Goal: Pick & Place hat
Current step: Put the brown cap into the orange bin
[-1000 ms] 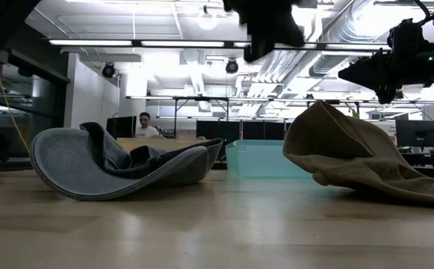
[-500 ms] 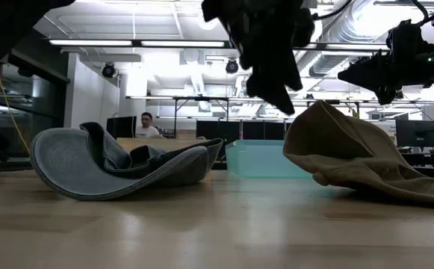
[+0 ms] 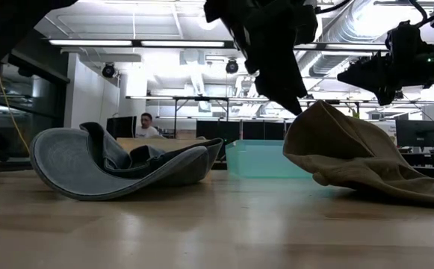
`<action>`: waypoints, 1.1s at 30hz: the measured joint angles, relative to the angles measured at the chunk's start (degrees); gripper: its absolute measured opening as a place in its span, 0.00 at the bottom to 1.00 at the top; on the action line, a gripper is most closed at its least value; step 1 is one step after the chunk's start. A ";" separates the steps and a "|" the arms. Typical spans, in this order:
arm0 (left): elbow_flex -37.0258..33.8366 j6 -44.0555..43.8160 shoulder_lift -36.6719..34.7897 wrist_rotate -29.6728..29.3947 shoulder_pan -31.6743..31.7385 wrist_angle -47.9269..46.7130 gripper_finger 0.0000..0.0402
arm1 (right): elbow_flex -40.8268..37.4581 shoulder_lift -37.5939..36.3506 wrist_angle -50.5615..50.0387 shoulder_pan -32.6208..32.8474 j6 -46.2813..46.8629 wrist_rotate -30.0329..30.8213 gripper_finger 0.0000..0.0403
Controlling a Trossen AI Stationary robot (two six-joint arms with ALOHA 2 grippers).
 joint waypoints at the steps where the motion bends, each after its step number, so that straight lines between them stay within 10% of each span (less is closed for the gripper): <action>1: 0.00 0.33 0.00 0.02 0.00 0.24 0.74 | 0.01 0.00 0.02 0.00 0.00 0.00 0.01; 33: 0.04 2.83 4.43 -3.43 -2.62 9.86 0.74 | 0.00 0.07 0.03 0.02 0.00 -0.04 0.01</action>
